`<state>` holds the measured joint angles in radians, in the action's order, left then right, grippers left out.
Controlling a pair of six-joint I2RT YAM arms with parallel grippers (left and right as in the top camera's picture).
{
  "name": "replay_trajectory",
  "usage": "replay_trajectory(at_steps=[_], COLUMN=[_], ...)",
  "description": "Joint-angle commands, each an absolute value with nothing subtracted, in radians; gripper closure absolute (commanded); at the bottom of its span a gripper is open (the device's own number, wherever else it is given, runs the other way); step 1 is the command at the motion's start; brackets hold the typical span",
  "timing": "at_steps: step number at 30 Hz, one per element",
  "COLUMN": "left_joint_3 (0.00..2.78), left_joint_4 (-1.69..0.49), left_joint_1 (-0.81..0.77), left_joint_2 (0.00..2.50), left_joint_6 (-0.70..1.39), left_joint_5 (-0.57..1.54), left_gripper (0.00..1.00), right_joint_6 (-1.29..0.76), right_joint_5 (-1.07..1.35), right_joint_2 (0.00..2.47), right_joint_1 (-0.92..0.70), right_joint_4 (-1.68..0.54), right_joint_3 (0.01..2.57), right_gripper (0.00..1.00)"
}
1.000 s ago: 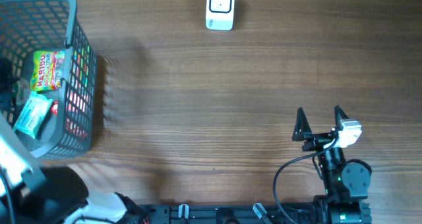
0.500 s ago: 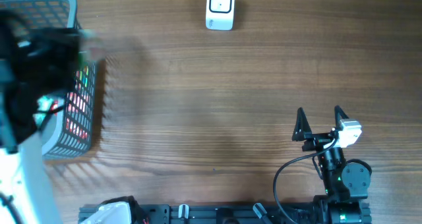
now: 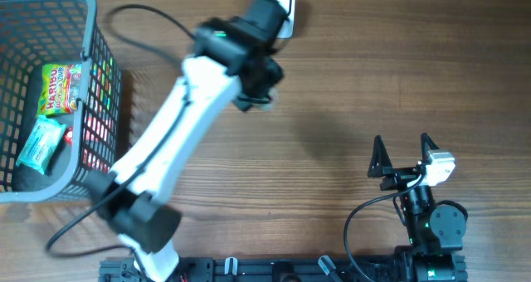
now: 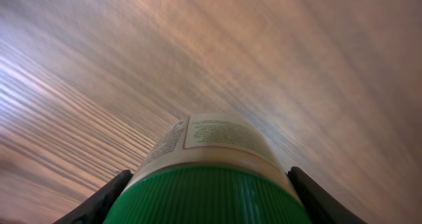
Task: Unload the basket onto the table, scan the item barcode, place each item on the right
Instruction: 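Lift the jar past the scanner and set it on the table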
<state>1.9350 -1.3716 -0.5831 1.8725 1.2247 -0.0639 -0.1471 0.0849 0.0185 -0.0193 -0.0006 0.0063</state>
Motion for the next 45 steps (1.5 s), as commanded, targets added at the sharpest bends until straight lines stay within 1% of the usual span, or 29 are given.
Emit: replay_trajectory(at_steps=[1, 5, 9, 17, 20, 22, 23, 24, 25, 26, 31, 34, 37, 40, 42, 45], left_joint_3=[1.950, 1.950, 1.950, 1.950, 1.951, 1.951, 1.951, 1.951, 1.951, 1.951, 1.967, 2.003, 2.016, 2.016, 2.016, 2.016], left_joint_4=[-1.349, -1.242, -1.160, -1.170, -1.174, -1.188, -1.190, -1.193, -1.198, -1.205, -1.205, -1.250, -1.356, -1.481, -1.528, -1.600], left_joint_1=[-0.657, -0.727, -0.762, -0.764, -0.754, -0.742, -0.734, -0.728, -0.724, -0.718, -0.701, -0.678, -0.630, -0.556, -0.505, -0.376], left_joint_2=[2.002, 2.129, 2.222, 2.346, 2.349, 2.342, 2.334, 2.325, 2.315, 2.291, 2.146, 2.025, 1.876, 1.710, 1.629, 1.515], left_joint_6=[1.495, 1.683, 1.812, 1.841, 1.837, 1.827, 1.794, 1.769, 1.752, 1.728, 1.575, 1.482, 1.461, 1.460, 1.442, 1.443], left_joint_5=[-0.098, -0.099, -0.101, -0.104, -0.125, -0.112, -0.101, -0.092, -0.088, -0.087, -0.088, -0.117, -0.211, -0.323, -0.390, -0.504], left_gripper=[0.43, 0.42, 0.42, 0.40, 0.34, 0.28, 0.22, 0.11, 0.05, 0.00, 0.00, 0.00, 0.00, 0.00, 0.00, 0.00], right_joint_6=[-0.131, -0.131, -0.131, -0.131, -0.131, -0.131, -0.131, -0.131, -0.131, -0.131, -0.131, -0.131, -0.131, -0.131, -0.131, -0.131], right_joint_5=[0.075, 0.075, 0.074, 0.075, 0.075, 0.075, 0.074, 0.075, 0.075, 0.075, 0.075, 0.075, 0.075, 0.075, 0.075, 0.075], right_joint_2=[0.016, 0.016, 0.016, 0.016, 0.016, 0.016, 0.016, 0.016, 0.016, 0.016, 0.016, 0.016, 0.016, 0.016, 0.016, 0.016], right_joint_1=[-0.027, -0.027, -0.027, -0.027, -0.027, -0.027, -0.027, -0.027, -0.027, -0.027, -0.027, -0.027, -0.027, -0.027, -0.027, -0.027], right_joint_4=[0.002, 0.002, 0.002, 0.002, 0.002, 0.002, 0.002, 0.002, 0.002, 0.002, 0.002, 0.002, 0.002, 0.002, 0.002, 0.002], right_joint_3=[0.005, 0.005, 0.005, 0.005, 0.005, 0.005, 0.005, 0.005, 0.005, 0.005, 0.005, 0.005, 0.005, 0.005, 0.005, 0.005], right_gripper=[0.00, 0.00, 0.00, 0.00, 0.00, 0.00, 0.00, 0.00, 0.00, 0.00, 0.00, 0.01, 0.01, 0.00, 0.00, 0.00])
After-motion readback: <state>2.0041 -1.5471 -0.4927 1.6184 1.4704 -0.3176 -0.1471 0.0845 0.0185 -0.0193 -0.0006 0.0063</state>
